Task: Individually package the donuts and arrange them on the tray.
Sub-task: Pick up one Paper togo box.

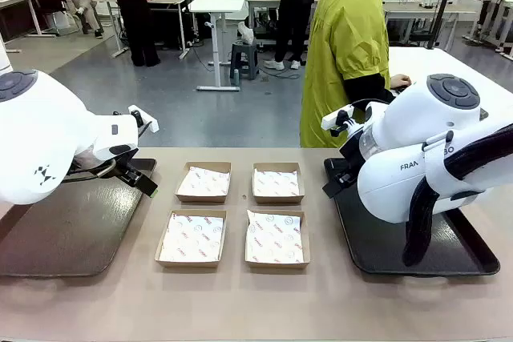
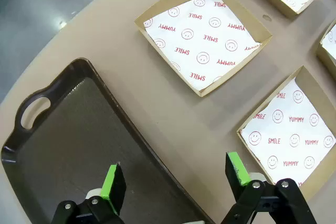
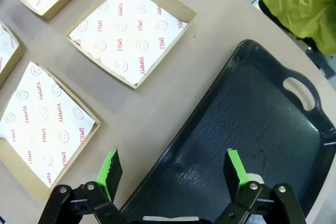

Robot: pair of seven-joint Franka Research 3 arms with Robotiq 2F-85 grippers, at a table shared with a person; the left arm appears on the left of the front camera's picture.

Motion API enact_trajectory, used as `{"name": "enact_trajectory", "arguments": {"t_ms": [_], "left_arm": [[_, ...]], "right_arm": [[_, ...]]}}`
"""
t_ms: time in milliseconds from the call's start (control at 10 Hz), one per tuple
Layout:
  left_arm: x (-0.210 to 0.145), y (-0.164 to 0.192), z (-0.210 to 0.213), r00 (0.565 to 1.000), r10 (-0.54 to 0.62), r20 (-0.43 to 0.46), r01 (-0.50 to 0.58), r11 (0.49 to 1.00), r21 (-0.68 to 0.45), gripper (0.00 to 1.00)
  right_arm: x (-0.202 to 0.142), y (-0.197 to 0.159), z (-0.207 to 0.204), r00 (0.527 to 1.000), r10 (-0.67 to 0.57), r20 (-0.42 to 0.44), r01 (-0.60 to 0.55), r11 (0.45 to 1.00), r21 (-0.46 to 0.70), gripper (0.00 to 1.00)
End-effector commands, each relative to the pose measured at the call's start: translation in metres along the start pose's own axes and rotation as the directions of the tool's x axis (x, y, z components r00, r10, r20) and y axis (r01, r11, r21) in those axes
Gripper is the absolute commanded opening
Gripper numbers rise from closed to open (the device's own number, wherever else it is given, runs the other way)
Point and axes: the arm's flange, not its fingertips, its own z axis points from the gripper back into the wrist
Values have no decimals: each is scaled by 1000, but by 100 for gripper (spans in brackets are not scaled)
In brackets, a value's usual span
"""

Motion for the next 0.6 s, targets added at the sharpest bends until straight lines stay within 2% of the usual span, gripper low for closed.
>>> {"name": "enact_trajectory", "arguments": {"t_ms": [0, 500], "left_arm": [[0, 0, 0, 1000, 0, 0, 0, 1000, 0, 100], [0, 0, 0, 1000, 0, 0, 0, 1000, 0, 100]], "right_arm": [[0, 0, 0, 1000, 0, 0, 0, 1000, 0, 100], [0, 0, 0, 1000, 0, 0, 0, 1000, 0, 100]]}}
